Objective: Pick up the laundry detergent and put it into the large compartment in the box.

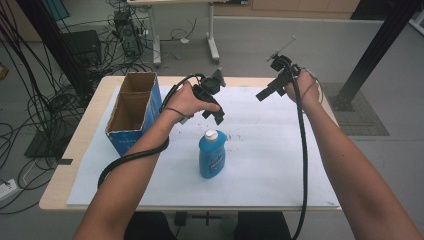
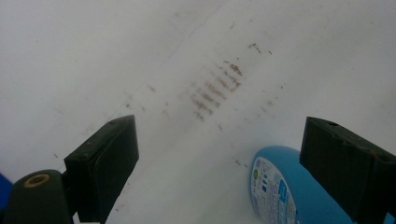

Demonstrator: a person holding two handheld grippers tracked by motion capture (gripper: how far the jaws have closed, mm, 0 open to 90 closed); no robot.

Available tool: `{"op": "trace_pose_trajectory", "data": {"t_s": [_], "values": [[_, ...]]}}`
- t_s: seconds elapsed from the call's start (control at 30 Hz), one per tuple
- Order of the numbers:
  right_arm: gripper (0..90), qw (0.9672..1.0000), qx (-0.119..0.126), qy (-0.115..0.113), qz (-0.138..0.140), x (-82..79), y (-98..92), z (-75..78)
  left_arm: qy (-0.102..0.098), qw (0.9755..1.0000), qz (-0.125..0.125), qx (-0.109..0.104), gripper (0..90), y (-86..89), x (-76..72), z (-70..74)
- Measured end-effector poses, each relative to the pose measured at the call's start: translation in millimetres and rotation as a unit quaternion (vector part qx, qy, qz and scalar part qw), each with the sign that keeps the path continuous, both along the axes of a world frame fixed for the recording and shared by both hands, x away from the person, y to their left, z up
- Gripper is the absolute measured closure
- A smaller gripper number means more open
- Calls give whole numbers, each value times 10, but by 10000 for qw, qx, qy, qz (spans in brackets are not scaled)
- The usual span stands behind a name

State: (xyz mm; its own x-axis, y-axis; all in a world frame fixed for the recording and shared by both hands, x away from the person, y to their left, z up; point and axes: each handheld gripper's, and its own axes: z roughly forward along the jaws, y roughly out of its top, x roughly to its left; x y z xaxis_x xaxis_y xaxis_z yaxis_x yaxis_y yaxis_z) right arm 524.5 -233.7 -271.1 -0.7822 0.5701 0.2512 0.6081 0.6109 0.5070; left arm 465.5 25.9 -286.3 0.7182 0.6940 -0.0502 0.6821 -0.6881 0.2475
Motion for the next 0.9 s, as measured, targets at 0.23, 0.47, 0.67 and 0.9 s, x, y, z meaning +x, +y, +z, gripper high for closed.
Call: {"op": "trace_pose_trajectory", "data": {"t_s": [0.23,0.47,0.67,0.9], "values": [[23,10000,-28,-8,36,37,8,-14,-11,10000,27,-15,116,16,27,9],[28,9998,-159,74,82,56,29,-33,-30,10000,20,-3,116,32,17,20],[28,9996,-249,30,107,54,30,-14,-39,10000,34,-21,116,34,-4,52],[28,9997,-234,58,99,50,40,-20,-201,9997,49,-130,115,40,-64,216]]}}
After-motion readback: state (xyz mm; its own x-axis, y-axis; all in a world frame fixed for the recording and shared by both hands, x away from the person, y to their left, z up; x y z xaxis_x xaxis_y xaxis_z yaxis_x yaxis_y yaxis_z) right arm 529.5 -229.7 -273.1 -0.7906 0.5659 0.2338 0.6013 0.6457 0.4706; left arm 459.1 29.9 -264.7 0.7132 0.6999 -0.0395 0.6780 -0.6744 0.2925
